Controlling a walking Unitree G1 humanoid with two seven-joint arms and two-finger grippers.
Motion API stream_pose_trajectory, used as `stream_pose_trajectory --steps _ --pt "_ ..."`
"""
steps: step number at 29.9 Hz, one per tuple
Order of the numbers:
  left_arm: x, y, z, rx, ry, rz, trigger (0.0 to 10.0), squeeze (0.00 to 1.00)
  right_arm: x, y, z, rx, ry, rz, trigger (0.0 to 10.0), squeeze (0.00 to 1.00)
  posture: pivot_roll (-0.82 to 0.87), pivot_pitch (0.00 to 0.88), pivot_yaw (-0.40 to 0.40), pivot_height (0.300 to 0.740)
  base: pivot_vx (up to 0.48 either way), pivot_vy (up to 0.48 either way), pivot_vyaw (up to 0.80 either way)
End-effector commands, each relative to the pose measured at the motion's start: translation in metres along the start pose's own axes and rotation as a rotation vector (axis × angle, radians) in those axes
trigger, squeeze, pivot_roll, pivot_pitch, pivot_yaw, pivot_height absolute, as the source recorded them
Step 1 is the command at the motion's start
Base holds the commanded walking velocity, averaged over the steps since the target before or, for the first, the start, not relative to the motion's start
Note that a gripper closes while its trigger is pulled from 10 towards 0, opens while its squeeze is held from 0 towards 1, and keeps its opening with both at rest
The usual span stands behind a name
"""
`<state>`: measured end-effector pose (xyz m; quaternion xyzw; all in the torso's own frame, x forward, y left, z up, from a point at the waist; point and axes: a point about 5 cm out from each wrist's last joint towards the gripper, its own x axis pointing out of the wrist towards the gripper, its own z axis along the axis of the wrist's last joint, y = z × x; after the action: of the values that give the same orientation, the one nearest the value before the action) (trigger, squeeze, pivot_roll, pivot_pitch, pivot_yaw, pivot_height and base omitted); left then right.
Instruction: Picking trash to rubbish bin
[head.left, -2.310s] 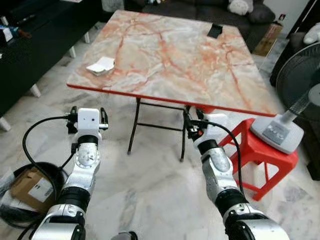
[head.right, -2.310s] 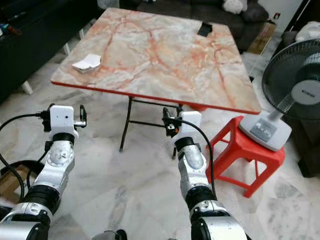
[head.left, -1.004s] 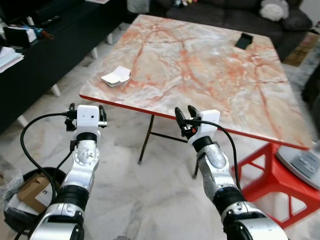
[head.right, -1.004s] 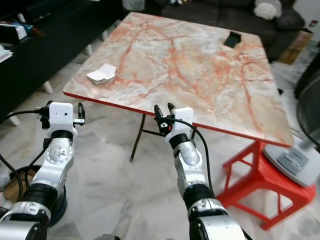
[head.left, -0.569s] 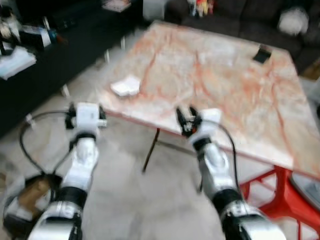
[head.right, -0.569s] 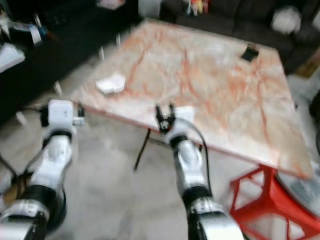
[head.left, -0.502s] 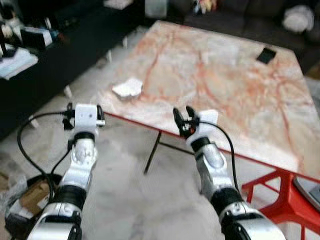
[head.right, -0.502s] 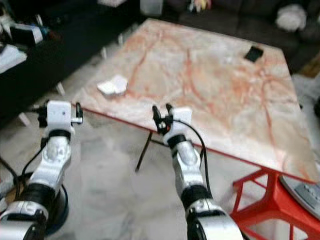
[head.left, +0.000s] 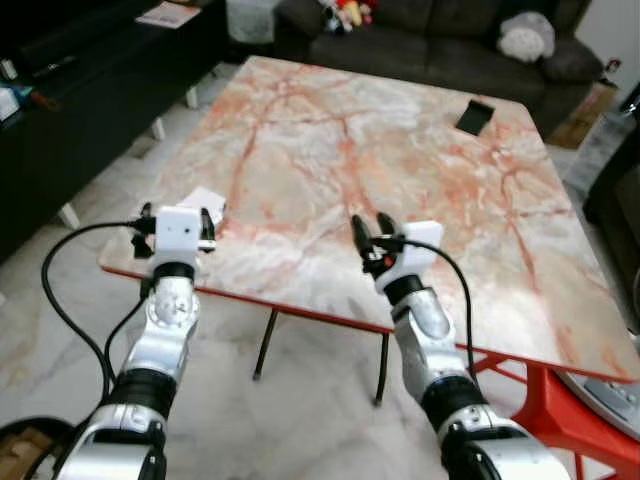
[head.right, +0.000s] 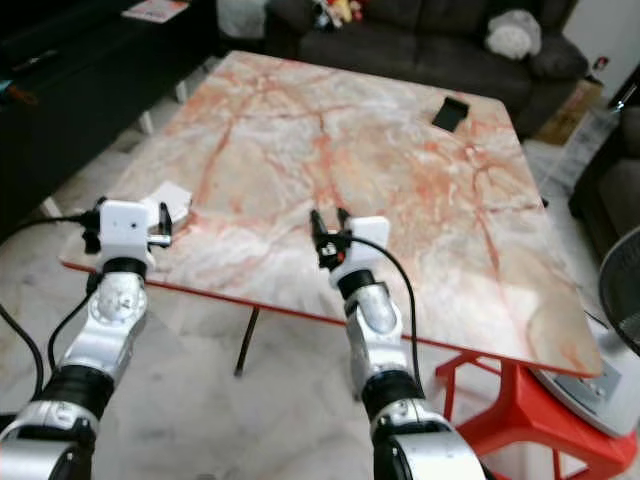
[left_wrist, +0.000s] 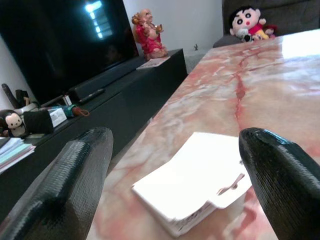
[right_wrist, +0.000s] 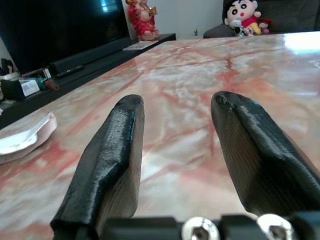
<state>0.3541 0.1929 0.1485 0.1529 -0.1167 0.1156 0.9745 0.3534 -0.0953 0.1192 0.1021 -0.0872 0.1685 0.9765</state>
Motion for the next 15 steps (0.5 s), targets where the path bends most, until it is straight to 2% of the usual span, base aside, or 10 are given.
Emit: stream_pose_trajectory --steps 1,13,15 --pt "-0.0024 -0.0077 0.0003 0.007 0.001 -0.024 10.0 0.0 -0.0019 -0.0097 0.0037 -0.017 -0.011 -0.023 10.0 0.0 0.09 0.103 -0.107 0.74 0.428 0.0 0.0" --pt "-0.002 -0.0056 0.002 0.016 -0.009 -0.011 10.0 0.0 -0.002 -0.0089 0.0035 -0.029 -0.008 -0.015 10.0 0.0 0.09 0.103 -0.108 0.74 0.425 0.0 0.0" --pt "-0.0021 -0.0056 0.002 0.016 -0.009 -0.01 10.0 0.0 -0.0022 -0.0078 0.0039 -0.043 -0.012 -0.001 10.0 0.0 0.09 0.103 -0.108 0.74 0.428 0.0 0.56"
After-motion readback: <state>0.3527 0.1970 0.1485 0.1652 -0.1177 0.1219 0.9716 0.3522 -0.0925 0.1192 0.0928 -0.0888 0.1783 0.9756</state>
